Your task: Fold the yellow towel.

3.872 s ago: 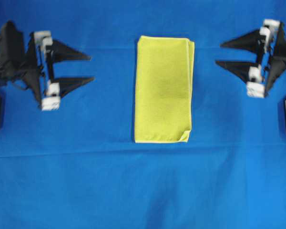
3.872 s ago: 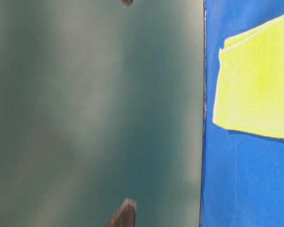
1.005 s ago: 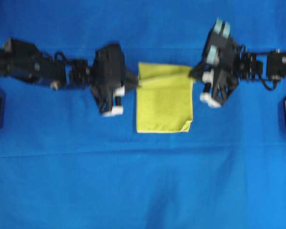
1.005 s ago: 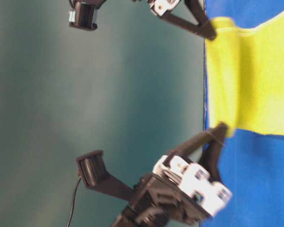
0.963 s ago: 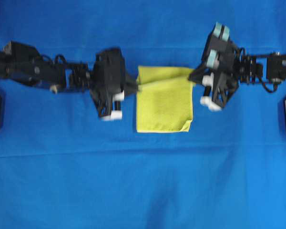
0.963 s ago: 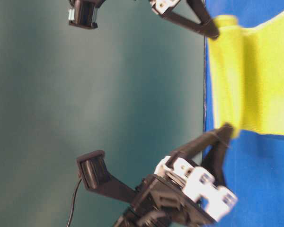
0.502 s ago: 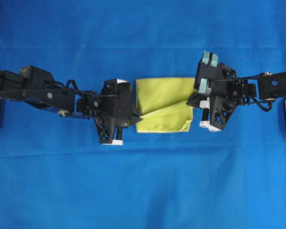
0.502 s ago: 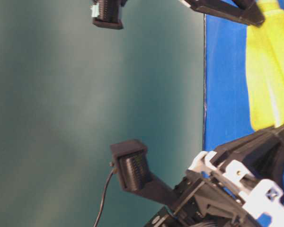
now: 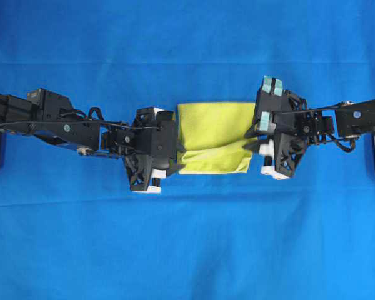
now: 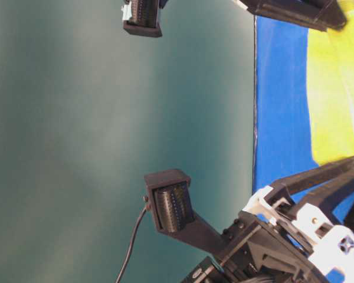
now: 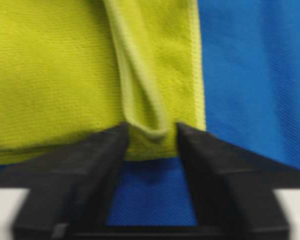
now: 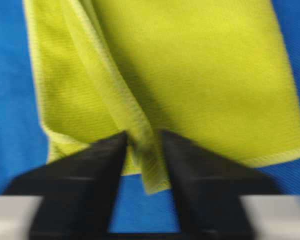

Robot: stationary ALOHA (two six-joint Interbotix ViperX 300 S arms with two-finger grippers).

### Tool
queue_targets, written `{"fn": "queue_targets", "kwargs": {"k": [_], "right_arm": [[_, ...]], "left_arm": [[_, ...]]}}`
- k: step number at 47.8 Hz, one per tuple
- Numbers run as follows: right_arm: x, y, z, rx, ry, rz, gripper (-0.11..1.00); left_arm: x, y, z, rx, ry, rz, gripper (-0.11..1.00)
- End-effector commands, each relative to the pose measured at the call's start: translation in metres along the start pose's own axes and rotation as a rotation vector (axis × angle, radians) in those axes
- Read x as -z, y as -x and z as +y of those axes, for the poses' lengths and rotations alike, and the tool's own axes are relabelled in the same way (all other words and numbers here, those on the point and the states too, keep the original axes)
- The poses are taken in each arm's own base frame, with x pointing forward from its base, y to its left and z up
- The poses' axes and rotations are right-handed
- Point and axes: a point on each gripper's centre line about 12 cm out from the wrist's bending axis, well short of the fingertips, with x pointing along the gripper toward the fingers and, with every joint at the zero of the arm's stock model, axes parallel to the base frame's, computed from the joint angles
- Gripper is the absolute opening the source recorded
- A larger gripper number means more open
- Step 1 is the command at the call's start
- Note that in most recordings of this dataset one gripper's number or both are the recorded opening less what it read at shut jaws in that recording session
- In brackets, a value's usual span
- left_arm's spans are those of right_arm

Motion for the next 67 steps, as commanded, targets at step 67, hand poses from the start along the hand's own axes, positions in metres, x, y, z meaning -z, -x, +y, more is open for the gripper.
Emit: {"fn": "queue_targets", "kwargs": {"k": [67], "right_arm": [[0.033, 0.197, -0.002, -0.1, 0.134, -0.657, 0.55]], "left_arm": [[0.047, 0.262, -0.002, -0.035, 0.015, -0.619, 0.5]]}}
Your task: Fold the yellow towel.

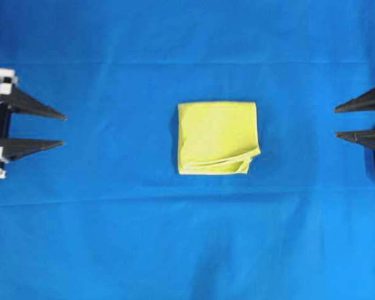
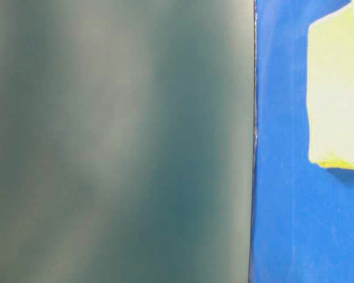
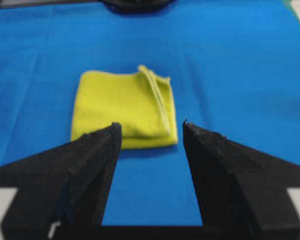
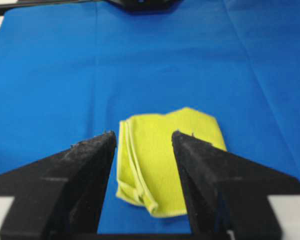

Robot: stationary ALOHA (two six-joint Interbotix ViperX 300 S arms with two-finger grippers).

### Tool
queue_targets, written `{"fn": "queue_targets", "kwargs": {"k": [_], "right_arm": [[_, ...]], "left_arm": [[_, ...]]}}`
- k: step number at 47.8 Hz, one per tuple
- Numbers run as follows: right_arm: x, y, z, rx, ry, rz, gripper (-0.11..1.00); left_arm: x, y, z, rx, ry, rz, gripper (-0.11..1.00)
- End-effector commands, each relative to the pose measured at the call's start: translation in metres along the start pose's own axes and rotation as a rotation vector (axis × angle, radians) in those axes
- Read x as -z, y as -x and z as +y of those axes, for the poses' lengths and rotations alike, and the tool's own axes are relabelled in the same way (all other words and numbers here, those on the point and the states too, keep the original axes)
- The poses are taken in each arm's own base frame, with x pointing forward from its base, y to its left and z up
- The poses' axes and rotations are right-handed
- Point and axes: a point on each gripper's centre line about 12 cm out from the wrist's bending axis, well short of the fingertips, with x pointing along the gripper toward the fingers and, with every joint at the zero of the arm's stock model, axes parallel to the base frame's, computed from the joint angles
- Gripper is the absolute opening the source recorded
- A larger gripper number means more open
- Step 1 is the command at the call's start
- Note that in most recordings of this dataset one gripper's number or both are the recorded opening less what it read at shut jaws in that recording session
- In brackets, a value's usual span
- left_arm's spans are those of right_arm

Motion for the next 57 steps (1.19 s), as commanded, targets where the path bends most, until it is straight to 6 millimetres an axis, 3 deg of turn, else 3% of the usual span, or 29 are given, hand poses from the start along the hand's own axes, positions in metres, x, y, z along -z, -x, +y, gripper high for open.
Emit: {"fn": "queue_targets", "kwargs": {"k": [1, 10, 57], "right_arm": [[0.007, 0.0, -0.002, 0.008, -0.008, -0.014, 0.55], [0.024, -0.003, -0.006, 0.023, -0.027, -0.013, 0.55], [0.022, -0.003, -0.006, 0.022, -0.027, -0.019, 0.55]], "left_arm": [[0.005, 0.009, 0.001, -0.007, 0.01, -0.041, 0.5], [0.02, 0.02, 0.0, -0.008, 0.048, -0.061, 0.5], [0.02, 0.022, 0.0, -0.007, 0.057, -0.063, 0.5]]}}
